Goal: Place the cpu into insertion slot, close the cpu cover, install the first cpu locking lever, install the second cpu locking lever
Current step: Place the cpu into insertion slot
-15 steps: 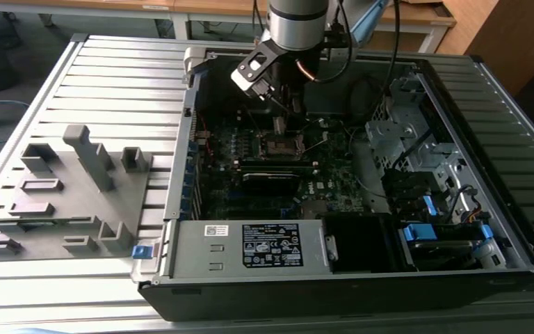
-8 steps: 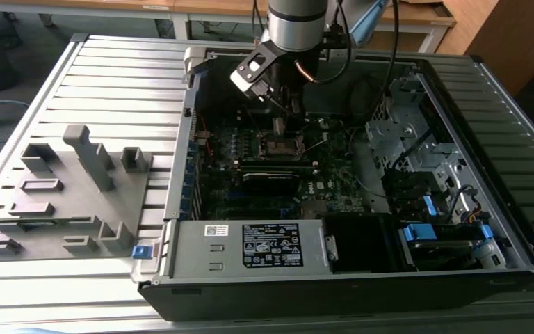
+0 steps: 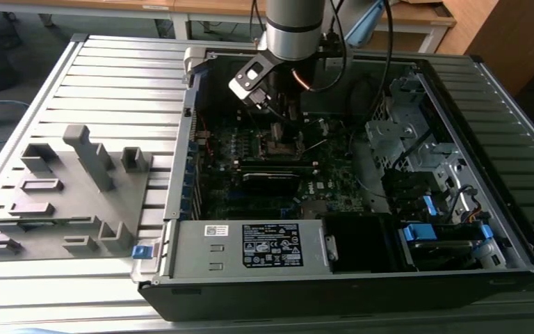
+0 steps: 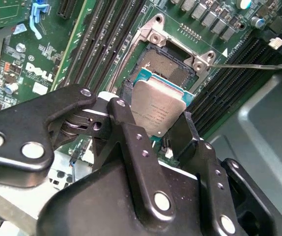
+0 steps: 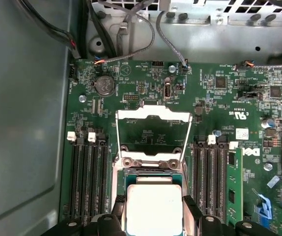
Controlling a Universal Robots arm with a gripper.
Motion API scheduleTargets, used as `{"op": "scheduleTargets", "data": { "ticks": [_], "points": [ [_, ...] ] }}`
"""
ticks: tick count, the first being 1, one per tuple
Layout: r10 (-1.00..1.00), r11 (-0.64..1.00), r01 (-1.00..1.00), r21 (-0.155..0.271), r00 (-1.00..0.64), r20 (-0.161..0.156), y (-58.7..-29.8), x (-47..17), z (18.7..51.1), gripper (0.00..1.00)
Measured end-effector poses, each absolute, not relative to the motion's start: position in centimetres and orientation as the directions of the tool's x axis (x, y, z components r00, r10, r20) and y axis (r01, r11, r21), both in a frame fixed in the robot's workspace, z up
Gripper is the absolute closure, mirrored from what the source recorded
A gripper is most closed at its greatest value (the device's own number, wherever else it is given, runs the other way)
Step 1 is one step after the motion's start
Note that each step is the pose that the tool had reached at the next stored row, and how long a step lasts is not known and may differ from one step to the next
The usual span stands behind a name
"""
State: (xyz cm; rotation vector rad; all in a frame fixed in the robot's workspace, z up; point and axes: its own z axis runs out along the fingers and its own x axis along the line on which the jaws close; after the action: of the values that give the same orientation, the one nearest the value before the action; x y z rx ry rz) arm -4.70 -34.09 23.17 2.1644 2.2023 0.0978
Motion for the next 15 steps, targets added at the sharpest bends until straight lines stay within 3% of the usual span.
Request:
{"op": "scheduleTargets", "data": {
  "ticks": [15],
  "points": [
    [1.000,0.017,0.997,0.082,-0.017,0.008,-34.07,-4.87,22.91,0.46]
  ]
}}
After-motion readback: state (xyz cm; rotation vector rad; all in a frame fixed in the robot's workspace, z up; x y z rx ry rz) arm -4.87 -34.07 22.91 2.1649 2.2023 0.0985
